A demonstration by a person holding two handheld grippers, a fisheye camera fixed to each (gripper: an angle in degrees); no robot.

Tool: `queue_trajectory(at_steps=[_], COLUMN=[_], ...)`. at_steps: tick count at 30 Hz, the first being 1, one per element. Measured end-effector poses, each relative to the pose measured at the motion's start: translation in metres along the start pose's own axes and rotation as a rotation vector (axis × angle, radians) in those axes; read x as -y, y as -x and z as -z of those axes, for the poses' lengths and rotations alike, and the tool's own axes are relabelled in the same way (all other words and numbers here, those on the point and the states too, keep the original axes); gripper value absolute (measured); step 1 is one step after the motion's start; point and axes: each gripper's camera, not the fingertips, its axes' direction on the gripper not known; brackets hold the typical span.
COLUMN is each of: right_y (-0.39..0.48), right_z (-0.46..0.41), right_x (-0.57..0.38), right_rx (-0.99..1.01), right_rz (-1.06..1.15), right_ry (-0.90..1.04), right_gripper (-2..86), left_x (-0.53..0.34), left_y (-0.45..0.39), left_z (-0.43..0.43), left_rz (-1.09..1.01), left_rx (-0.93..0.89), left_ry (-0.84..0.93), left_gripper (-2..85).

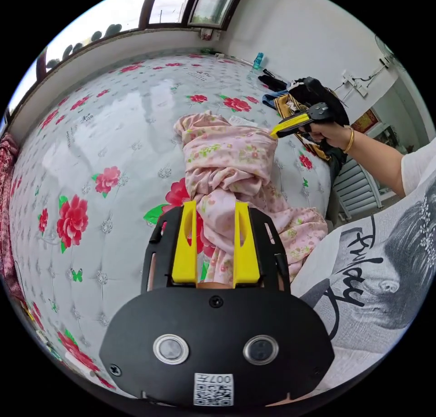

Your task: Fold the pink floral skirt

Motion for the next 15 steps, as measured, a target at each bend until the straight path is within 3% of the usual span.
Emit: queue_trajectory(at_steps=[5, 11, 13, 15], right_y=[0.055, 0.117, 0.125, 0.119], right_z=[0.044, 0.007, -0.014, -0.005], right_x=[0.001, 0.019, 0.025, 0.026], right_rx=[0.048, 0.15, 0.056, -0.032], right_rz=[0.205, 0.434, 0.474, 0.444], right_ry=[-0.215, -0.131, -0.055, -0.111], right_gripper=[7.9, 9.0, 5.4, 2.5], left_x=[0.03, 0.054, 0.054, 0.045], left_y=[-0.014, -0.016, -0.017, -0.015], left_z=[-0.022, -0.044, -0.035, -0.019], left_rz=[-0.102, -0.145, -0.167, -0.156], left_rx=[0.032, 0.047, 0.075, 0.113], left_ry=[0.022, 0.054, 0.052, 0.029], left_gripper=[7.7, 1.6, -0.4, -0.8])
